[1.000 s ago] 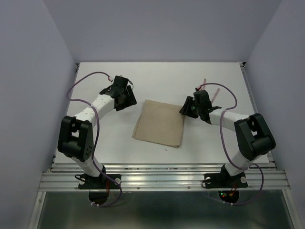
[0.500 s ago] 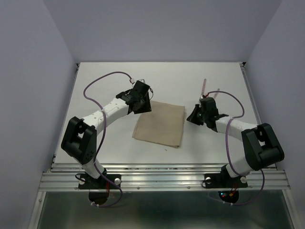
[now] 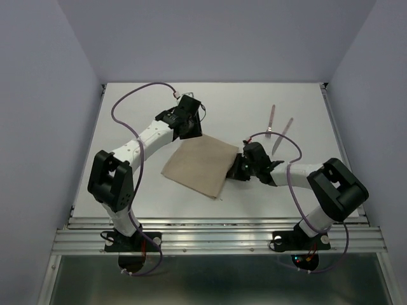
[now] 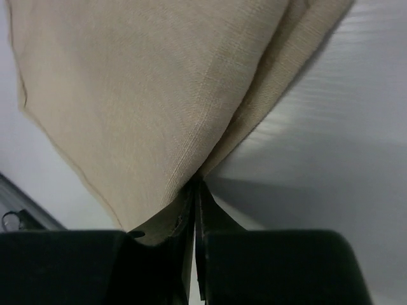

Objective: Fold the napkin into a case and place the utensils inside
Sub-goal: Smooth out the lower triangle-folded napkin at the center of the board.

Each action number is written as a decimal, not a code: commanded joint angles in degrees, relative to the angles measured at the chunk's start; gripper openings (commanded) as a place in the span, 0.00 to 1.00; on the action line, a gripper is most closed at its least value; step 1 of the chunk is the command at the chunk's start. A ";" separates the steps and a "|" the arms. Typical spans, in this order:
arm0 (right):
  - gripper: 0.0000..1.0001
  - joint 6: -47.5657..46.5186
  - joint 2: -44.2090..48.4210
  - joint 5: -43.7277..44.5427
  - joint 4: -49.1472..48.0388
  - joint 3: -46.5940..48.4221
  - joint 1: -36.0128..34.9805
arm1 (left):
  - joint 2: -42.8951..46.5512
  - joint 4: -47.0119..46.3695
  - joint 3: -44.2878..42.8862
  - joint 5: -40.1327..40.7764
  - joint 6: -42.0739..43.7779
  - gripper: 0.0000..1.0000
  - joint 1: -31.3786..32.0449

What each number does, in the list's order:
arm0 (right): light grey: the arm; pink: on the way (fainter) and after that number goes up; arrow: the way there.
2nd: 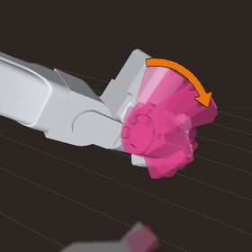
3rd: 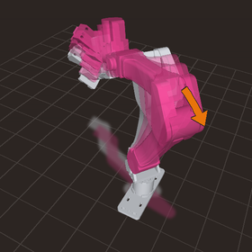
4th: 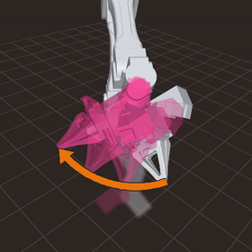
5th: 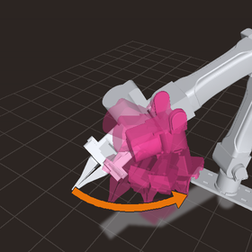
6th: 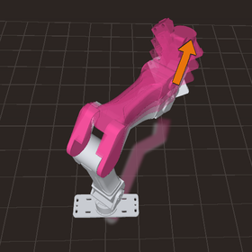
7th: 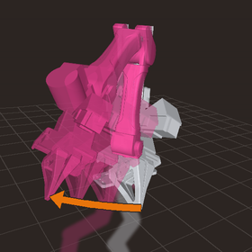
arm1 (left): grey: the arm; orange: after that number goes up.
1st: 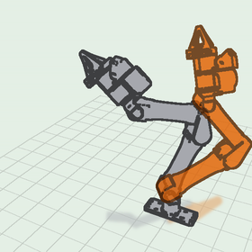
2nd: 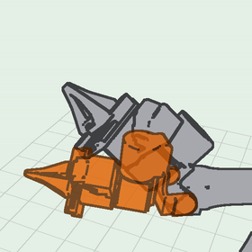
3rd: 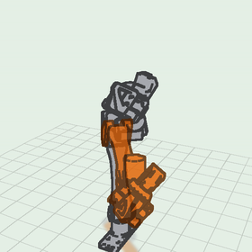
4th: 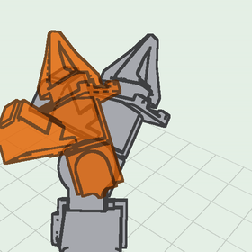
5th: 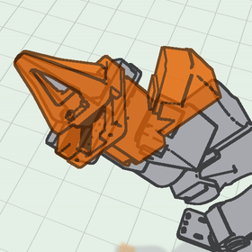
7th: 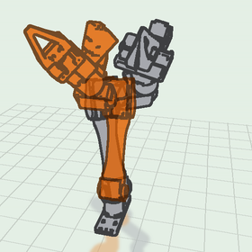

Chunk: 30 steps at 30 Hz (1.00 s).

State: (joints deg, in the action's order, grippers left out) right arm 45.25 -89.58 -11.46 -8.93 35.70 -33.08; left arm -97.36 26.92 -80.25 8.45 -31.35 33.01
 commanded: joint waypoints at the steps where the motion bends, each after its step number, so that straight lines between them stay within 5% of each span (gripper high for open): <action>1: 0.09 3.96 0.01 -0.33 -5.75 2.79 -2.34 | -1.42 1.74 -4.12 0.61 2.52 0.49 1.26; 13: 0.34 0.80 7.32 -1.27 -3.02 -4.68 11.28 | -8.35 0.59 -8.43 -0.45 4.99 0.67 9.08; 30: 0.36 4.93 7.05 -2.95 -4.08 -7.84 17.52 | -25.60 5.69 -23.81 6.32 5.95 0.59 18.22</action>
State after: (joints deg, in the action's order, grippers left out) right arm 50.04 -84.03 -14.00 -11.75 29.10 -16.40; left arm -122.67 30.04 -101.12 11.22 -26.35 51.11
